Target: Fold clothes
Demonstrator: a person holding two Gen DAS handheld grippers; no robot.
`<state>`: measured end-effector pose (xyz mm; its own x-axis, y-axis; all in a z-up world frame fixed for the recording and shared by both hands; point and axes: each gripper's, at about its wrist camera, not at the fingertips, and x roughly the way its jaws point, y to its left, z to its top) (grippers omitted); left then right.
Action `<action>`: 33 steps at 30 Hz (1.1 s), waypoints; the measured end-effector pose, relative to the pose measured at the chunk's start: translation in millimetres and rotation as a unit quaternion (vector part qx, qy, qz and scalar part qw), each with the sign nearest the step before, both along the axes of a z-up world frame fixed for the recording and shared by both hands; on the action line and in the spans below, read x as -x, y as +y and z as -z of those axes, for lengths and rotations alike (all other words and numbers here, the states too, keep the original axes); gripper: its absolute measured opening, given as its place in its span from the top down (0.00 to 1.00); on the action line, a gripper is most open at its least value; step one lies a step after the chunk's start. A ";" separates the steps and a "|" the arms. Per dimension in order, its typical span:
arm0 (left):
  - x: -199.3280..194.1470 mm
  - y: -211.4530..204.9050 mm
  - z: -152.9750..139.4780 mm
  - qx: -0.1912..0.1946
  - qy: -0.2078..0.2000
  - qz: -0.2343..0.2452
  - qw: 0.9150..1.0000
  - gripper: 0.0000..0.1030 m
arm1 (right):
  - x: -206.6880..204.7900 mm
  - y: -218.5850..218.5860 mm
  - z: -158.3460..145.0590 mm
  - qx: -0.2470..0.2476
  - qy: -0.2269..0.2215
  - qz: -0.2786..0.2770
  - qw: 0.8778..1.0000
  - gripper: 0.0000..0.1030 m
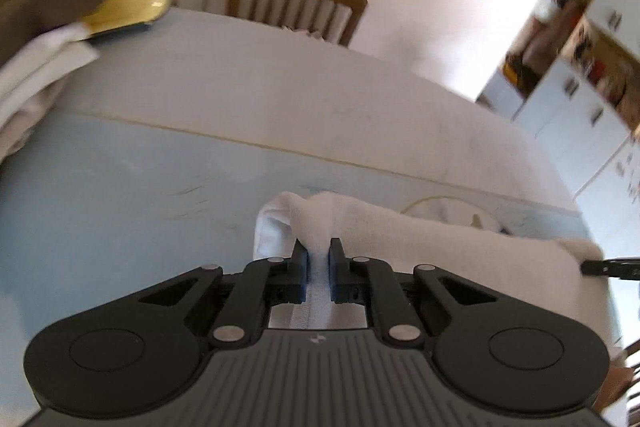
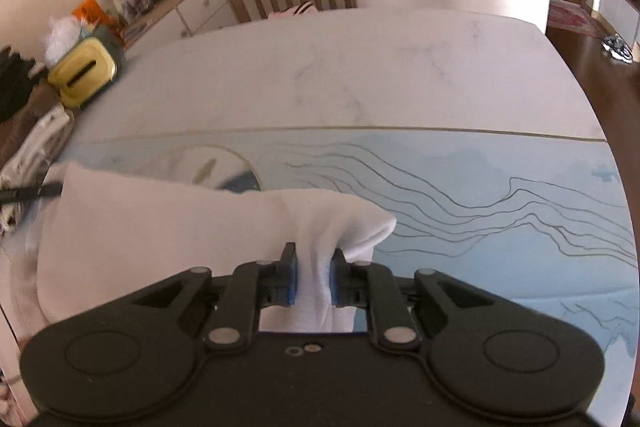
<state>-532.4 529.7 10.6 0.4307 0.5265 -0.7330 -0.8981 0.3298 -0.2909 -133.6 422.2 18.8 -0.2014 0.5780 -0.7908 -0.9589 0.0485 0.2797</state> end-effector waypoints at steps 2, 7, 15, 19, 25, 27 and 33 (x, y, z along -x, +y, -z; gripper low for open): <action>-6.3 8.5 2.7 0.013 0.007 0.011 1.000 0.91 | 2.2 -0.9 -3.8 0.000 -0.011 -0.026 1.000 0.00; -2.2 -0.7 -9.3 0.013 0.050 0.043 0.998 0.77 | 7.3 -5.9 -21.4 0.012 -0.048 -0.071 0.996 0.00; 3.2 -60.5 -53.2 -0.043 0.038 0.138 0.989 0.32 | 43.4 -17.0 -56.5 -0.009 -0.092 -0.172 0.981 0.00; -20.8 -85.3 -55.0 -0.054 0.007 0.234 0.971 0.53 | 81.0 -18.2 -62.3 -0.023 -0.087 -0.240 0.967 0.00; -41.4 -109.6 -6.2 0.008 0.067 0.359 0.931 0.59 | 128.2 -31.0 -62.7 -0.027 -0.068 -0.311 0.948 0.00; -27.6 -113.0 5.6 0.027 0.070 0.353 0.933 0.59 | 140.7 -45.6 -56.6 -0.019 -0.058 -0.337 0.940 0.00; 0.1 -106.2 10.3 0.045 0.043 0.328 0.943 0.65 | 173.6 -84.0 -7.1 0.043 -0.086 -0.380 0.920 0.00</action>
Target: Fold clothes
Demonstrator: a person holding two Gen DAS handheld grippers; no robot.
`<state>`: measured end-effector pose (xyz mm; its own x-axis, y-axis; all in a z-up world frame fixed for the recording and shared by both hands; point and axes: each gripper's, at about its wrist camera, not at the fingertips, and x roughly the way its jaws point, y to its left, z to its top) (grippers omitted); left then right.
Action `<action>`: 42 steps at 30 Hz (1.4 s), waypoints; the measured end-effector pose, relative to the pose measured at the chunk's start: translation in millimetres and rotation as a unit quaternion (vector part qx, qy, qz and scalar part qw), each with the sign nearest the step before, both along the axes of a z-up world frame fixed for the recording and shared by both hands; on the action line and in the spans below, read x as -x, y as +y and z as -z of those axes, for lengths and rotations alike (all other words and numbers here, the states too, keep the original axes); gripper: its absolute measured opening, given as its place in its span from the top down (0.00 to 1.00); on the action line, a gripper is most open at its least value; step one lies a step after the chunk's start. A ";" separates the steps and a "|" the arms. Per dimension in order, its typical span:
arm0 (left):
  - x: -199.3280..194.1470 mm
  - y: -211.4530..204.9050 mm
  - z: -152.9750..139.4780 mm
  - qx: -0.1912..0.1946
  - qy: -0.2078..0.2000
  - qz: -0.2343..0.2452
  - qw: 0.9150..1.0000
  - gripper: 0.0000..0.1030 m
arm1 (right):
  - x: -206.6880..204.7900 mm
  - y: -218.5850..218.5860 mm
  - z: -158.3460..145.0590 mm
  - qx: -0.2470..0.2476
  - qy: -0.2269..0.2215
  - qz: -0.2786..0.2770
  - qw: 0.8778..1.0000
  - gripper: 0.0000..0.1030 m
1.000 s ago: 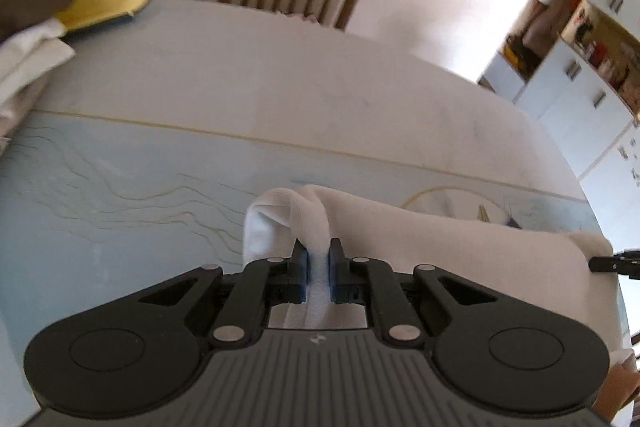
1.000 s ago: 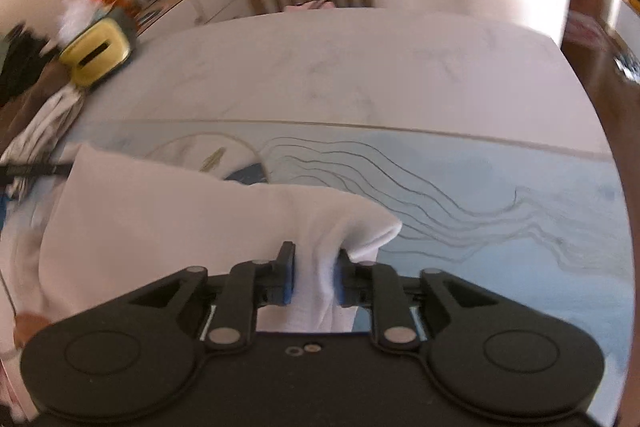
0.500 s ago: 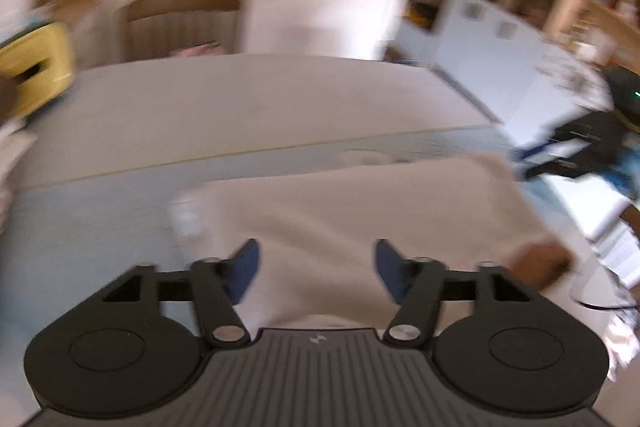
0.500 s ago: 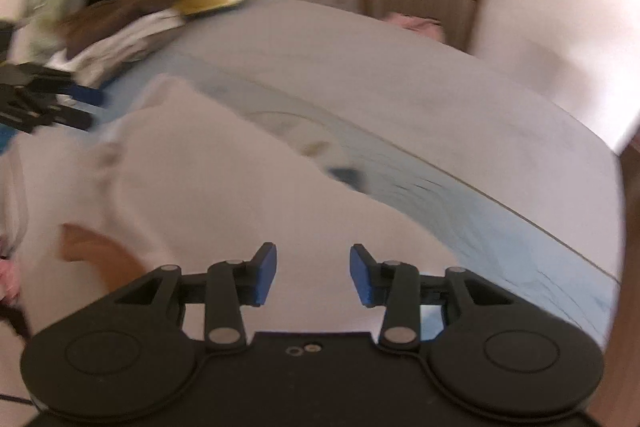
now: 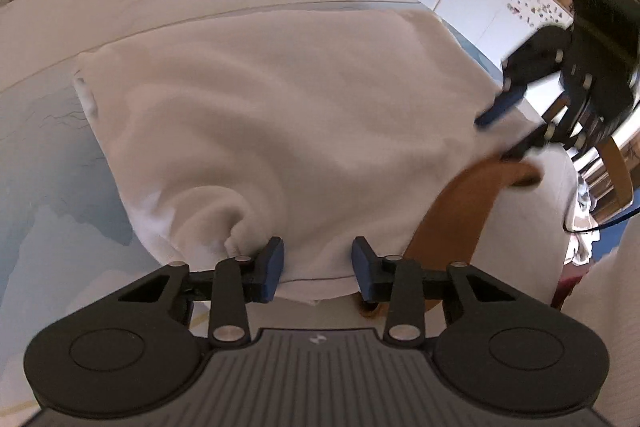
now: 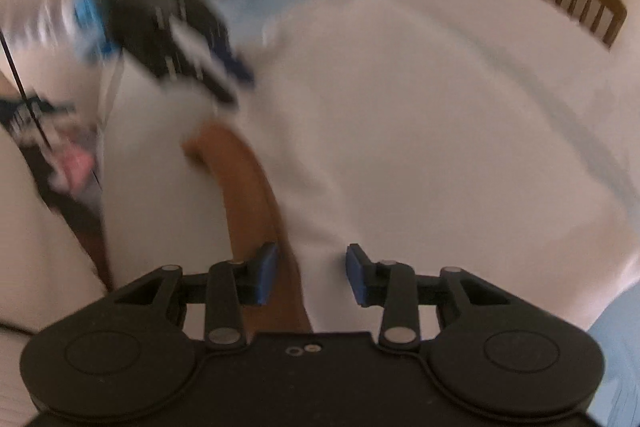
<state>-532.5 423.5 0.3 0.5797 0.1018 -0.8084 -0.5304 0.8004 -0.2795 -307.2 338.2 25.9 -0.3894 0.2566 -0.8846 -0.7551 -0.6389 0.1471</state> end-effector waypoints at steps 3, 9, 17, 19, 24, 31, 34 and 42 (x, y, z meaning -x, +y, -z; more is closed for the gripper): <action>0.3 3.7 0.1 0.002 0.002 0.009 1.000 0.65 | -1.0 -3.6 16.6 0.015 -0.016 0.009 1.000 0.00; 8.6 4.2 -6.1 0.020 0.007 -0.001 1.000 0.64 | -12.4 -1.1 -8.1 0.007 -0.013 0.005 1.000 0.00; 38.1 -29.2 -31.0 -0.020 -0.005 -0.050 0.999 0.54 | -17.3 24.0 -39.1 -0.048 0.014 0.008 0.999 0.00; 35.4 -29.7 -43.2 -0.051 -0.029 -0.066 0.996 0.52 | -7.6 32.6 -35.3 -0.054 0.015 0.000 0.998 0.00; 8.7 -10.7 -39.0 -0.082 -0.044 -0.086 0.992 0.51 | 17.4 49.4 -21.8 -0.068 0.016 -0.023 0.997 0.00; 11.5 -7.5 1.1 -0.052 -0.002 -0.108 0.993 0.52 | -2.5 55.3 13.6 -0.043 -0.045 -0.020 0.998 0.00; 23.2 -9.6 2.7 -0.042 -0.005 -0.130 0.991 0.52 | -29.6 43.3 23.3 -0.035 -0.063 -0.013 0.997 0.00; 26.0 -8.6 -8.9 -0.050 0.017 -0.143 0.988 0.52 | -29.3 47.8 1.7 -0.042 -0.020 -0.012 0.999 0.00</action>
<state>-558.5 414.9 9.2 0.4884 0.3374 -0.8047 -0.7465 0.6391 -0.1851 -277.9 386.0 24.2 -0.3616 0.3221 -0.8749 -0.7440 -0.6652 0.0627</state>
